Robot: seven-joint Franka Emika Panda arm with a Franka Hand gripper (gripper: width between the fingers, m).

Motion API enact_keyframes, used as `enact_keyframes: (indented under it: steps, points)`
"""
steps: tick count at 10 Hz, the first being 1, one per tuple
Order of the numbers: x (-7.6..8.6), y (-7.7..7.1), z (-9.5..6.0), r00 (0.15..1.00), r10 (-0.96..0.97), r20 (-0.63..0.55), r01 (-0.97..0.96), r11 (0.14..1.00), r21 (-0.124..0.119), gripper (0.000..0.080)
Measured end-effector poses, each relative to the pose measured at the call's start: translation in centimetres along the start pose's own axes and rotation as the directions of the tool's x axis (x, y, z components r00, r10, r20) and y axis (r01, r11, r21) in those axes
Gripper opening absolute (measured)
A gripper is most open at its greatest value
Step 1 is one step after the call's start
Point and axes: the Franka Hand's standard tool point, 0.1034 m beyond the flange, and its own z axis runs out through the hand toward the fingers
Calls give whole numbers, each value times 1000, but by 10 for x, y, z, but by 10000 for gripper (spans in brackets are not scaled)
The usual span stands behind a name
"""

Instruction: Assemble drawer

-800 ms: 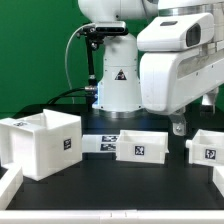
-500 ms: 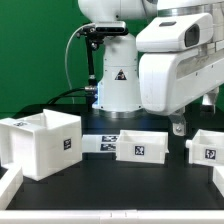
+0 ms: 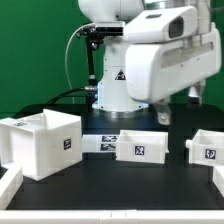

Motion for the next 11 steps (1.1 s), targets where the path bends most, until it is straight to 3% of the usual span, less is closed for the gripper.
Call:
enact_keyframes:
  steps: [1,2,4,7,8,9,10,11]
  points:
    - [-23,2,-2,1000,-30,9,30,1000,1,650]
    - [-33,9,-3,1000,-3,11,3,1000,1,650]
    - [-24,7,-2,998,63,14,-63,998,8,650]
    - [-30,10,-1,1000,5,14,-5,1000,2,650]
    - [-45,14,1,998,-60,10,60,998,-8,650]
    - [-72,12,7,996,-92,18,92,996,-5,650]
    - [-101,4,15,993,-113,34,113,994,12,650]
    - [-114,11,11,979,-202,32,201,979,12,650]
